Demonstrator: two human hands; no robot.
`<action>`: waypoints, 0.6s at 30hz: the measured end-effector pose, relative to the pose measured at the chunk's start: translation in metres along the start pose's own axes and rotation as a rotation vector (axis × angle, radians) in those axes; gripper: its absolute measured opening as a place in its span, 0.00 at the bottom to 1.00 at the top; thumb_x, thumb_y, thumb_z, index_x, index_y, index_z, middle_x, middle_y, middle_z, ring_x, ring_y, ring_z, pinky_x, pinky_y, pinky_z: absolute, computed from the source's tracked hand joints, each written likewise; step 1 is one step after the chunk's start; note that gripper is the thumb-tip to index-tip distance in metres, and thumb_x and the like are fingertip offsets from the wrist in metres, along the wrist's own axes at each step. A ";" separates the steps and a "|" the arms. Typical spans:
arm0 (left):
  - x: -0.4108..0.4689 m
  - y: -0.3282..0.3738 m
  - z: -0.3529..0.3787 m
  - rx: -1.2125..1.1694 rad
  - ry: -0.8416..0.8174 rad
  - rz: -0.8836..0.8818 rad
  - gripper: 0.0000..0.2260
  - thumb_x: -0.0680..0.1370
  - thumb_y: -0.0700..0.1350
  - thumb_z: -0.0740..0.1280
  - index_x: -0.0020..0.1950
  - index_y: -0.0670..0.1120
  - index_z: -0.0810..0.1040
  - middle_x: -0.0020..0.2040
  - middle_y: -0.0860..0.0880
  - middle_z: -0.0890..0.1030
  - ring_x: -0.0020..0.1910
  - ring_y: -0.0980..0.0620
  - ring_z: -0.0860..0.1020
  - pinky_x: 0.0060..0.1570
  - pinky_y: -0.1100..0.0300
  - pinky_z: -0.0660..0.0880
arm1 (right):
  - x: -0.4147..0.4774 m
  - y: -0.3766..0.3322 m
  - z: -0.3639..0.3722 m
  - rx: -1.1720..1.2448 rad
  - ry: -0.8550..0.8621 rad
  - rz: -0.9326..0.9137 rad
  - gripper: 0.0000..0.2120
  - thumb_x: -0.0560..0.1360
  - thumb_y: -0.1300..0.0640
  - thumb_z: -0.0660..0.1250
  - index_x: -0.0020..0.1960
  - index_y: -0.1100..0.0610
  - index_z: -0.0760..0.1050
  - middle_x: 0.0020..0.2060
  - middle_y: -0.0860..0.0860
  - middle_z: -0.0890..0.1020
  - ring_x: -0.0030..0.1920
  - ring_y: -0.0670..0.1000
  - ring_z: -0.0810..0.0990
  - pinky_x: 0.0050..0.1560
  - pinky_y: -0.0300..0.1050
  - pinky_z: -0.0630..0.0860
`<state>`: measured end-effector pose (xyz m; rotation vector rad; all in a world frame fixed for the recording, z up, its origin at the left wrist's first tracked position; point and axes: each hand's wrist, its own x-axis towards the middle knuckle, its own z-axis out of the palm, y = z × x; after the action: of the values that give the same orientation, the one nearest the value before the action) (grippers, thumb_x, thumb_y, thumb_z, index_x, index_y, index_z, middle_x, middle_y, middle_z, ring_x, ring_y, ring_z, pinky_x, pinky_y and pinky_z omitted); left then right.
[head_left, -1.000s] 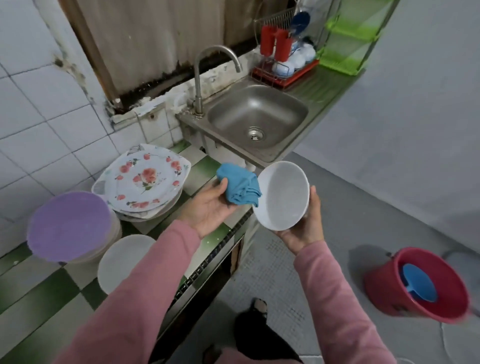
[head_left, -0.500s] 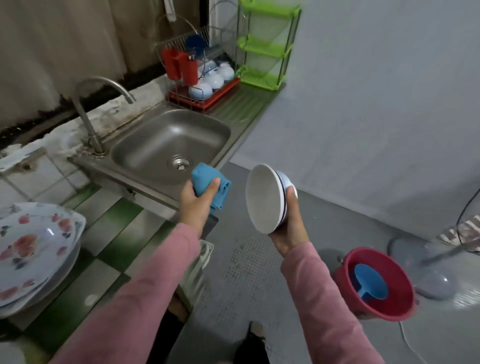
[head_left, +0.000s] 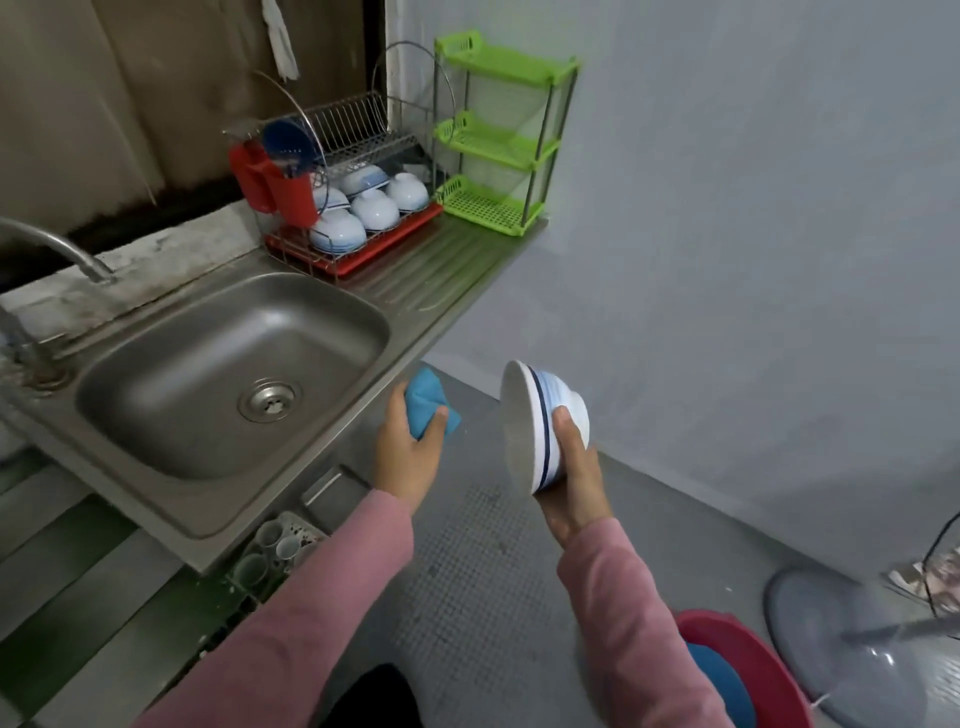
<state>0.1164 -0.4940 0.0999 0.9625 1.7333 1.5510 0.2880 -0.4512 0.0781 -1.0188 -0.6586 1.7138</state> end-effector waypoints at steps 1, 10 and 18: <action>0.012 -0.003 0.005 -0.003 0.009 -0.003 0.10 0.80 0.41 0.66 0.60 0.49 0.70 0.46 0.54 0.78 0.43 0.60 0.77 0.40 0.68 0.72 | 0.015 0.001 0.000 -0.018 0.016 0.001 0.50 0.60 0.39 0.83 0.73 0.60 0.66 0.64 0.62 0.79 0.62 0.63 0.80 0.61 0.65 0.78; 0.160 -0.003 0.074 -0.041 -0.026 -0.053 0.10 0.80 0.44 0.67 0.59 0.54 0.72 0.49 0.56 0.78 0.48 0.58 0.78 0.48 0.61 0.75 | 0.166 -0.029 0.030 -0.054 -0.031 -0.019 0.50 0.55 0.38 0.83 0.70 0.59 0.71 0.62 0.61 0.81 0.62 0.63 0.80 0.64 0.63 0.76; 0.318 0.016 0.145 -0.084 0.023 -0.078 0.10 0.80 0.43 0.67 0.58 0.53 0.72 0.48 0.54 0.79 0.46 0.57 0.78 0.45 0.64 0.74 | 0.321 -0.095 0.075 -0.189 -0.020 -0.050 0.40 0.56 0.41 0.79 0.63 0.52 0.70 0.55 0.52 0.83 0.49 0.48 0.84 0.50 0.47 0.80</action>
<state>0.0647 -0.1484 0.1053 0.8294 1.6866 1.5770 0.2198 -0.1150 0.0880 -1.1066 -0.8645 1.6433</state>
